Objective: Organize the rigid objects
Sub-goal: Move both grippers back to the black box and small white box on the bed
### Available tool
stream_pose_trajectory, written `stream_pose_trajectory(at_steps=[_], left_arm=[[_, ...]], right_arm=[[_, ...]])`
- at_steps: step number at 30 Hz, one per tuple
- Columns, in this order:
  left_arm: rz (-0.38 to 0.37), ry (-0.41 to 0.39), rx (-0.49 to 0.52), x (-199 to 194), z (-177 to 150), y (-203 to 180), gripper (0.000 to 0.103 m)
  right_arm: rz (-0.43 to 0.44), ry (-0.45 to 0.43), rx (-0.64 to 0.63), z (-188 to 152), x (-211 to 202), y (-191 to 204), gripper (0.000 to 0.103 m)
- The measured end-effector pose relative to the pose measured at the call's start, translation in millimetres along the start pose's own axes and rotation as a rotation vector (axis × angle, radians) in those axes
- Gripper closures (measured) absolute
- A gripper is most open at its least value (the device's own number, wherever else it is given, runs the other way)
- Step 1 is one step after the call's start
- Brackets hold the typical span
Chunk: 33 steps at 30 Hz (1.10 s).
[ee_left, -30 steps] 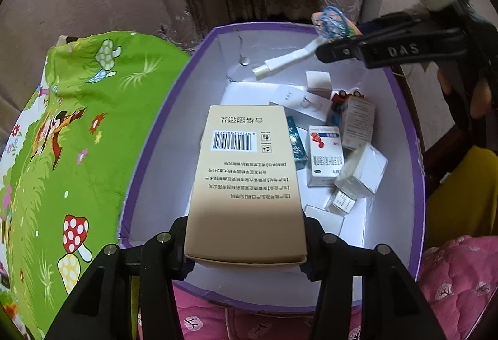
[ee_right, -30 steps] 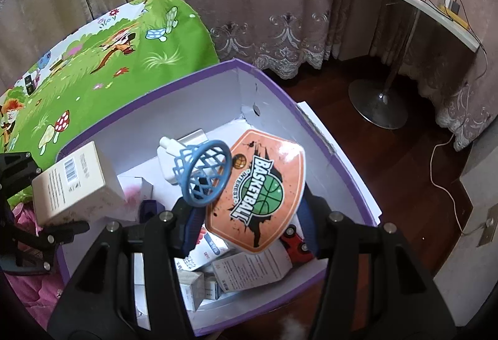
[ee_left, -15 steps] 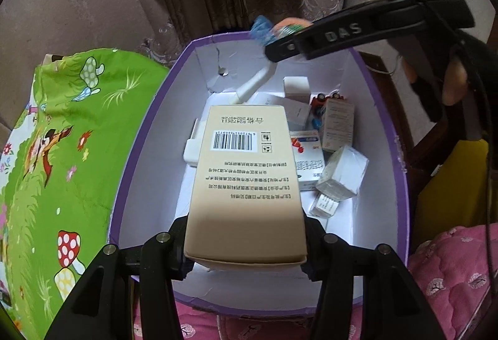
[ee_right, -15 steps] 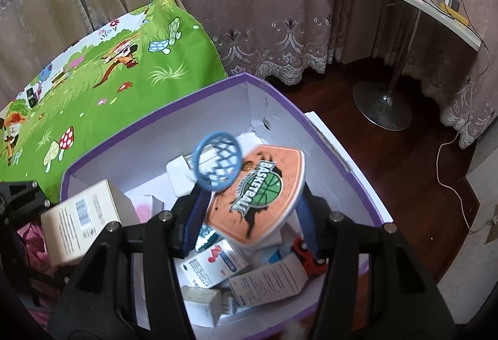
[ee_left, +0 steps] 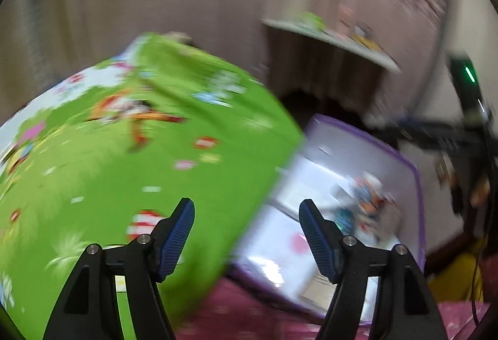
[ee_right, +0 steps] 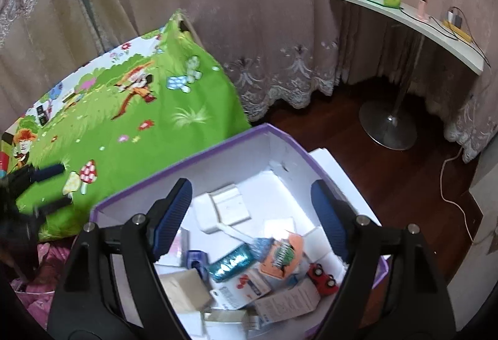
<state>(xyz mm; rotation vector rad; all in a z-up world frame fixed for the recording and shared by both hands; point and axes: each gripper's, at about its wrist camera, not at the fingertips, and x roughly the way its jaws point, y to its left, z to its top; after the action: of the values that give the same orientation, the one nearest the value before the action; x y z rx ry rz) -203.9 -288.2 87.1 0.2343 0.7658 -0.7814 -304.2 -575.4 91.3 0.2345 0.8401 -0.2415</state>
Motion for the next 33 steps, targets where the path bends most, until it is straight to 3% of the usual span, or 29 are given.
stream_pose_trajectory(at_steps=[4,9,13,19,25,29,33], left_arm=[[0.158,-0.053,-0.188,-25.4,-8.5,78.6,0.027],[0.374,-0.06,-0.302,-60.4,-50.4,167.0,0.023],[0.51,-0.023,-0.372,-78.8,-84.8,232.1,0.022],[0.658,-0.011,-0.591,-95.3,-122.8,339.8,0.022],[0.723,0.012,-0.696,-86.0,-135.4,404.7,0.022],[0.697,0.037,-0.741,-75.4,-136.5,425.5,0.022],[0.707,0.027,-0.74,-75.4,-137.5,421.5,0.02]], right_arm=[[0.03,0.003,-0.065,10.5,5.0,30.3,0.02],[0.164,0.06,-0.186,25.4,31.2,99.8,0.02],[0.227,0.123,-0.385,43.5,73.6,195.2,0.019],[0.408,0.181,-0.594,60.4,146.7,353.7,0.019],[0.485,0.257,-0.585,83.3,230.7,470.0,0.019],[0.442,0.227,-0.662,103.6,265.5,520.1,0.019],[0.431,0.174,-0.769,128.2,292.5,564.3,0.019]])
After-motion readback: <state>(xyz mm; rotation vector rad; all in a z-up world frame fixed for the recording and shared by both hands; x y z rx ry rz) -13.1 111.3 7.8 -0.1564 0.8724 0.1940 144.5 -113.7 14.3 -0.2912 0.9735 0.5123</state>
